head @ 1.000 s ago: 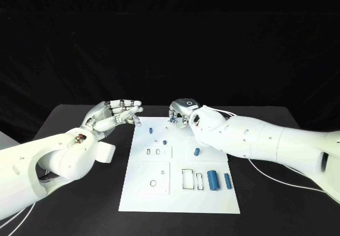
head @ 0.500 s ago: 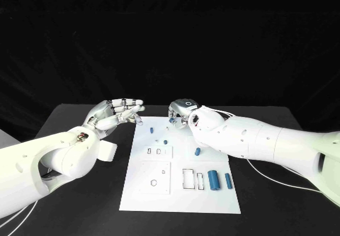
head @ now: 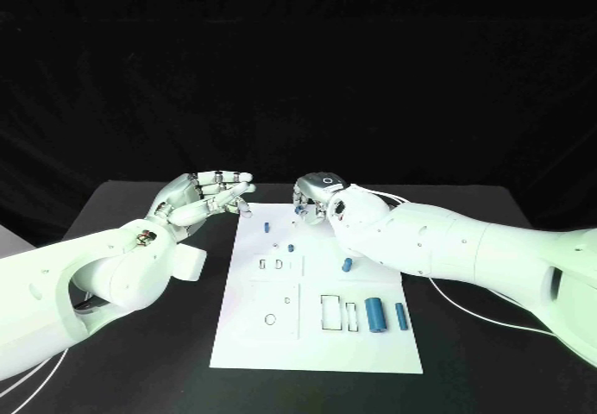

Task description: Assemble the parts on the task board

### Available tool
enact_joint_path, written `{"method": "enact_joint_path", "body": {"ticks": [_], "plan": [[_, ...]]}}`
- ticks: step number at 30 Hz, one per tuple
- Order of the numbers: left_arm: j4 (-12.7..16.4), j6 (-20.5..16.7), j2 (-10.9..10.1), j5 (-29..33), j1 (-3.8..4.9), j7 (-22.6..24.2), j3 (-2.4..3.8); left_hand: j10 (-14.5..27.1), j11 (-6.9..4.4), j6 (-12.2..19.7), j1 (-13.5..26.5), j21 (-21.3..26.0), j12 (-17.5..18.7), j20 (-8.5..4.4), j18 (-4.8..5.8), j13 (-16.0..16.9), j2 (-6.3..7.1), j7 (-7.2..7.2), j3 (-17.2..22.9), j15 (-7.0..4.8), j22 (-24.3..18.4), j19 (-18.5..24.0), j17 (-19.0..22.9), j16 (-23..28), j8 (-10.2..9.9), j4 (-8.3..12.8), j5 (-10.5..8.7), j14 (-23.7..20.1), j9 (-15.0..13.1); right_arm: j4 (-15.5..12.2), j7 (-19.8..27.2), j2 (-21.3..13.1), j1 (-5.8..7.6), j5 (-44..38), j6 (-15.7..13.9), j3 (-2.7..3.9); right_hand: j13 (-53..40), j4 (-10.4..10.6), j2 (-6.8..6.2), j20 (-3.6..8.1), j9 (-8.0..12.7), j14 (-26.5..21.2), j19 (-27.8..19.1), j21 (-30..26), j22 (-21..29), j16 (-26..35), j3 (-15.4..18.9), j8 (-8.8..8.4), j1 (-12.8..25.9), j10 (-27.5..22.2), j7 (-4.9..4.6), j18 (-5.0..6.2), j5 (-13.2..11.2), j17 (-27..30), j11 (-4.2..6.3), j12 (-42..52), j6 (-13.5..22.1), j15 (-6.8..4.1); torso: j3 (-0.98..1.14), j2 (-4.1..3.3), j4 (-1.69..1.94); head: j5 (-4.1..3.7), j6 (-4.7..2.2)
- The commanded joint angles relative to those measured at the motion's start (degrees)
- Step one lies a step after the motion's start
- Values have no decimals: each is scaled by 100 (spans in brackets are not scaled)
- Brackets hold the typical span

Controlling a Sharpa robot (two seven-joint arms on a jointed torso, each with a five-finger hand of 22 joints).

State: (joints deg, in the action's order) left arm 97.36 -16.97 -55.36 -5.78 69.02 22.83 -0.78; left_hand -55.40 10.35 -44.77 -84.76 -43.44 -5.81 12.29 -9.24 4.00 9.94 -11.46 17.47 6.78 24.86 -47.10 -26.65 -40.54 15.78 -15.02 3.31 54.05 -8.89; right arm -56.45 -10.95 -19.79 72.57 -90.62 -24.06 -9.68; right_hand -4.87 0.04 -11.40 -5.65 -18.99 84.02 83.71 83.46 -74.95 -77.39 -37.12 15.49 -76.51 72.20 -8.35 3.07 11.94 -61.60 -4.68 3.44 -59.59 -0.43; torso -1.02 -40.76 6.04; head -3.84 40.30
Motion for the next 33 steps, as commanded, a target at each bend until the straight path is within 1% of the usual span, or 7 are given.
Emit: {"method": "enact_joint_path", "body": {"ticks": [1, 11, 16, 20, 27, 30, 33], "plan": [[6, 97, 16, 17, 12, 27, 6, 9, 22, 25, 20, -32, 26, -7, -102, 0, -31, -260, -4, -3, 7, 39, -7, -25, -5, -39, -22, -46, 4, 68, 51, 52, -17, -27, 207, -2, 13, -20, -13, -16, -3, 98, -28, -25, -460, -37, -3, -6, 94, -34, -4, -54, -11, 5, 25, 3, 49, 24, -5, 4, 7, -9, 3], [2, 103, 11, 17, 20, 16, 6, 9, 22, 25, 20, -32, 26, -7, -102, 0, -31, -260, -4, -3, 7, 39, -7, -25, -5, -39, -22, -46, 4, 242, 57, 141, -27, -38, 275, -2, 38, -20, -63, -40, -19, 78, -104, -107, -348, -14, -6, -51, 148, -137, -34, -26, -25, 76, -7, 0, 134, 51, 1, 4, -11, 0, -5], [3, 103, 6, 17, 24, 12, 6, 7, 20, 24, 13, -62, 24, -4, -104, 1, -35, -257, -6, -3, 27, 61, -9, -43, -3, -34, -23, -57, 3, 264, 114, 139, -28, -22, 242, -2, 115, 20, -250, -128, -13, -31, -403, -441, 101, 155, 40, -201, 301, -614, -150, 80, 16, 422, -132, -6, 383, 161, 1, 4, -19, 30, 0], [2, 101, 0, 17, 25, 10, 6, 7, 20, 24, 13, -62, 24, -4, -104, 1, -35, -257, -6, -3, 27, 61, -9, -43, -3, -34, -23, -57, 3, 215, 145, 96, -27, -6, 132, -3, 113, 34, -340, -183, 9, -111, -625, -735, 463, 303, 230, -339, 347, -1014, -162, 166, -16, 696, -186, 2, 574, 200, 5, 4, -20, 34, 3], [-2, 96, -27, 17, 27, 8, 5, 7, 20, 24, 13, -62, 24, -4, -104, 1, -35, -257, -6, -3, 27, 61, -9, -43, -3, -34, -23, -57, 3, -238, 153, -243, -7, 7, -64, 8, 83, 71, -238, -187, 45, -160, -761, -1078, 812, 461, 951, -549, 170, -1419, -116, 238, 20, 975, -190, 21, 772, 201, 8, 3, -30, 40, -6], [-5, 93, -44, 17, 27, 8, 5, 7, 20, 24, 13, -62, 24, -4, -104, 1, -35, -257, -6, -3, 27, 61, -9, -43, -3, -34, -23, -57, 3, -510, 133, -470, 27, 21, -123, 26, 70, 86, -202, -182, 43, -159, -746, -1087, 809, 470, 1031, -552, 131, -1386, -113, 236, 43, 995, -180, 37, 741, 194, 12, 5, -57, 47, -17], [-5, 94, -66, 17, 27, 10, 5, 7, 20, 24, 13, -62, 24, -4, -104, 1, -35, -257, -6, -3, 27, 61, -9, -43, -3, -34, -23, -57, 3, -944, 110, -892, 105, 143, -210, 65, 43, 104, -174, -170, 43, -146, -699, -1060, 758, 457, 1066, -559, 98, -1255, -117, 224, 70, 974, -162, 75, 703, 179, 11, 3, -73, 37, -38]]}}
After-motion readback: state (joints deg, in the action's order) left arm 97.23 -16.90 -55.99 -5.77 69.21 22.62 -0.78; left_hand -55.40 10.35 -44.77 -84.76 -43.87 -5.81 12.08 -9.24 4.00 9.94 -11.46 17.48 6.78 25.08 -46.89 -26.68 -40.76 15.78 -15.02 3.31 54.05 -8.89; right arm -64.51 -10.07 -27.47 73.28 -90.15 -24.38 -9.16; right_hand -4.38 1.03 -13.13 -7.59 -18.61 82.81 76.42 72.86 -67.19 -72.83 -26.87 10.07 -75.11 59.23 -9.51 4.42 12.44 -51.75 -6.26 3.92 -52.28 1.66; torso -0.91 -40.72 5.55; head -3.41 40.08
